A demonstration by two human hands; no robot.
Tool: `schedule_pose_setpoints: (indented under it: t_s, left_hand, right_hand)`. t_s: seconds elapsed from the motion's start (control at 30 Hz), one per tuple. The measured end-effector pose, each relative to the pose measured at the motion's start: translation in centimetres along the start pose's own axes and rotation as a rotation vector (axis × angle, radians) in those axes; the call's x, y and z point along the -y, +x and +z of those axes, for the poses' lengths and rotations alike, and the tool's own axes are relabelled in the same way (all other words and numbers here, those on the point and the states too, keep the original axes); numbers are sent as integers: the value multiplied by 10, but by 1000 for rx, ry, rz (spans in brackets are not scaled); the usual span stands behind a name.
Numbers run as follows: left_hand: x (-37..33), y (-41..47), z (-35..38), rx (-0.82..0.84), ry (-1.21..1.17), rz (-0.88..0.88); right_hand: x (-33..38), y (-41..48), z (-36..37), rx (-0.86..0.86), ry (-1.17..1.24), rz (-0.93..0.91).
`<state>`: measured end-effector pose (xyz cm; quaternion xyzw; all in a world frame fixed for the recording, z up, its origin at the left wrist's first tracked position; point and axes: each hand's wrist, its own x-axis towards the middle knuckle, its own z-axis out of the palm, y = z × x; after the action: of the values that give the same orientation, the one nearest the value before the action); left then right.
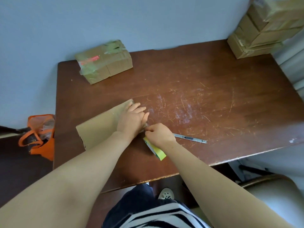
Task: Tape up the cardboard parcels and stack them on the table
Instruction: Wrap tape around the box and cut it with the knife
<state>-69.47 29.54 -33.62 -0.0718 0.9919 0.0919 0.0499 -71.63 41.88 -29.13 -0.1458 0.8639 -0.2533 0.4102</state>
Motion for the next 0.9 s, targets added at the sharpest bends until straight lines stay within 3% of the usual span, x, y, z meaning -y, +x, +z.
schedule_pose_setpoints:
  t_s: [0.17,0.37,0.5,0.63,0.77,0.9]
  left_hand:
    - [17,-13,-18,39,-468,11]
    - [14,-64,-3,196,82,28]
    - [7,-75,-13,33,108,-34]
    - [12,-77,-44,-44,89,11]
    - [19,-78,-68,-2,17,-16]
    - [24,-76,-71,85,-57,-104]
  right_hand:
    - [-5,-3,-2,4,199,18]
    - [-7,-20,-6,-27,388,-28]
    - [6,-41,-17,-60,451,-137]
    - [18,-66,-32,-73,557,-284]
    - [29,-75,-37,-124,619,-424]
    - [26,-78,-27,-203,413,-445]
